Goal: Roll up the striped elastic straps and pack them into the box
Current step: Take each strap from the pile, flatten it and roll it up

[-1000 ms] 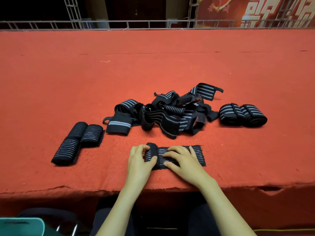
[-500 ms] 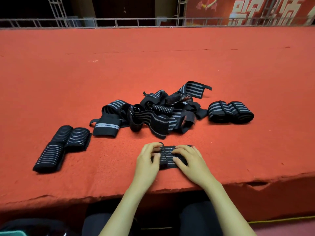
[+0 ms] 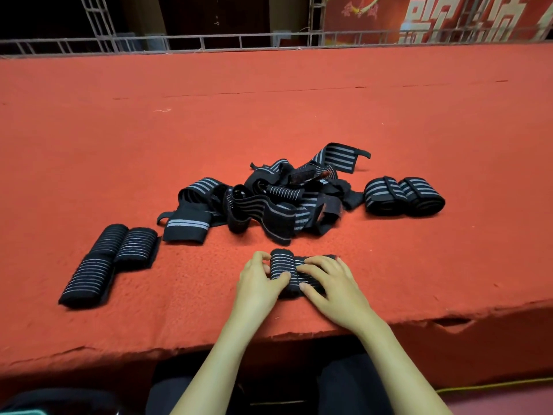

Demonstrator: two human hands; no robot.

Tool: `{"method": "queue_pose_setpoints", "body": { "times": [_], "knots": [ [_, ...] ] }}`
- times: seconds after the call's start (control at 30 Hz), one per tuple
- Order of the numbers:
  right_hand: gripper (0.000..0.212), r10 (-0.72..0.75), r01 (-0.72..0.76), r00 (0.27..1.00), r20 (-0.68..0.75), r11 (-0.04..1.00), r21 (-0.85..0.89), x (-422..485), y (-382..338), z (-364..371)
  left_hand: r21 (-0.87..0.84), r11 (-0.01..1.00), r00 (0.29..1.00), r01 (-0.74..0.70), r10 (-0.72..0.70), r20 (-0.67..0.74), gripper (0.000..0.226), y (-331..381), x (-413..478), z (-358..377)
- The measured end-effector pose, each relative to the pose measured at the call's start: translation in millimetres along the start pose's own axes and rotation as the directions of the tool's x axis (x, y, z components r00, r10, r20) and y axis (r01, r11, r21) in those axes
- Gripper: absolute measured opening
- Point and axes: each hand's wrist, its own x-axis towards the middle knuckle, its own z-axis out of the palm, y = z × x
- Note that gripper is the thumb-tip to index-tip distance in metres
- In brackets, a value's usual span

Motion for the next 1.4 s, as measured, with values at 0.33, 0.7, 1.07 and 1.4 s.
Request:
{"method": "queue_pose_setpoints", "body": {
  "times": [0.33,0.7,1.07,1.4],
  "knots": [
    [0.052,-0.083,0.075,0.980,0.180,0.996,0.052,11.7,-37.6,12.6,0.034,0.999,0.994,0.015,-0.011,-0.110,0.034,-19.1,-11.7,-43.5],
    [0.065,-0.140,0.114,0.973,0.183,0.983,0.146,28.9,-59.7,31.8,0.231,0.966,0.957,-0.113,0.168,-0.237,0.033,-27.7,-30.9,-59.1],
    [0.058,-0.037,0.025,0.998,0.049,0.977,0.213,13.5,-45.4,29.0,-0.221,0.971,0.995,-0.094,0.096,-0.003,0.031,-26.6,-29.5,-57.0],
    [0.024,0.125,-0.104,0.992,-0.013,0.873,0.477,13.5,-44.9,18.5,-0.201,0.977,0.997,0.073,-0.073,0.005,0.037,-21.3,-25.1,-41.5]
  ]
}}
